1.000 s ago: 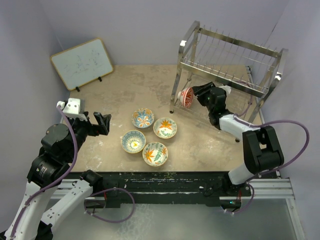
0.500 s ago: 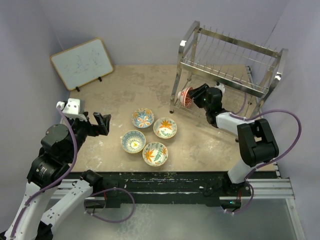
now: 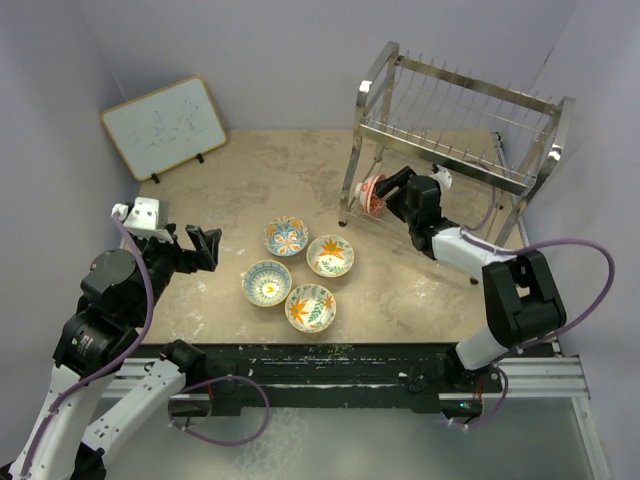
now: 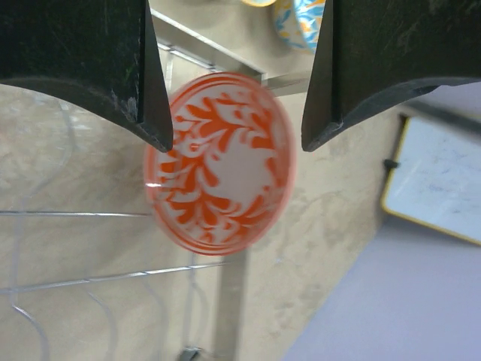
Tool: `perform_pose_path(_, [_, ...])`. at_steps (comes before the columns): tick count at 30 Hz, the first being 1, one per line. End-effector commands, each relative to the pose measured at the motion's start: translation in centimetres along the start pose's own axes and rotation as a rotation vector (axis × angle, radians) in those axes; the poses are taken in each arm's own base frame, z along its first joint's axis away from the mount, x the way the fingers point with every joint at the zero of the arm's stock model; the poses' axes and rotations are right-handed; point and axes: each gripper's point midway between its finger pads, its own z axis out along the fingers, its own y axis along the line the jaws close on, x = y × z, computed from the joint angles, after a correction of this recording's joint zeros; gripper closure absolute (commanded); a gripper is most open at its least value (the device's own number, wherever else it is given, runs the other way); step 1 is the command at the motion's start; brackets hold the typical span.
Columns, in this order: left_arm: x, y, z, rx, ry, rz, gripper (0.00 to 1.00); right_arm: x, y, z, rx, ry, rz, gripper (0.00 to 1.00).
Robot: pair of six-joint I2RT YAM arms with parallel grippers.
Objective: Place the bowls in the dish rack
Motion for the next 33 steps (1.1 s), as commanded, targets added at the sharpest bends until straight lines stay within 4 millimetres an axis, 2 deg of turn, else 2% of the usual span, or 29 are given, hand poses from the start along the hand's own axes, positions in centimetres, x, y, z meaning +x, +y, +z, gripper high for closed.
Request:
perform_pose_path(1, [-0.6, 0.0, 0.3, -0.001, -0.031, 0.001, 0.01, -3.5, 5.4, -2.7, -0.13, -0.102, 0.024, 0.29])
perform_pose_path(4, [-0.7, 0.0, 0.3, 0.0, -0.032, 0.0, 0.01, -4.0, 6.1, -3.3, -0.151, -0.108, 0.01, 0.3])
perform_pose_path(6, [-0.7, 0.0, 0.3, -0.001, -0.032, -0.001, 0.01, -3.9, 6.7, -3.1, -0.163, -0.091, -0.001, 0.3])
perform_pose_path(13, [-0.6, 0.1, 0.2, -0.007, -0.032, 0.001, 0.01, -1.5, 6.3, -0.4, -0.148, -0.011, -0.017, 0.35])
perform_pose_path(16, [-0.5, 0.2, 0.2, -0.009, -0.029, 0.002, 0.01, -0.3, 6.8, 0.2, -0.196, 0.032, 0.007, 0.39])
perform_pose_path(20, [-0.4, 0.1, 0.4, -0.007, -0.027, 0.003, 0.01, -0.1, 7.7, 0.7, -0.253, 0.027, 0.019, 0.42])
perform_pose_path(26, [-0.4, 0.2, 0.3, -0.009, -0.027, 0.005, 0.01, 0.2, 7.7, 1.2, -0.261, 0.031, 0.016, 0.61])
perform_pose_path(31, [-0.5, 0.2, 0.2, -0.01, -0.03, 0.005, 0.01, 0.7, 7.0, 1.7, -0.242, 0.039, 0.011, 0.73])
perform_pose_path(33, [-0.4, 0.2, 0.2, -0.011, -0.029, 0.004, 0.01, 0.9, 6.9, 1.8, -0.244, 0.041, 0.009, 0.83])
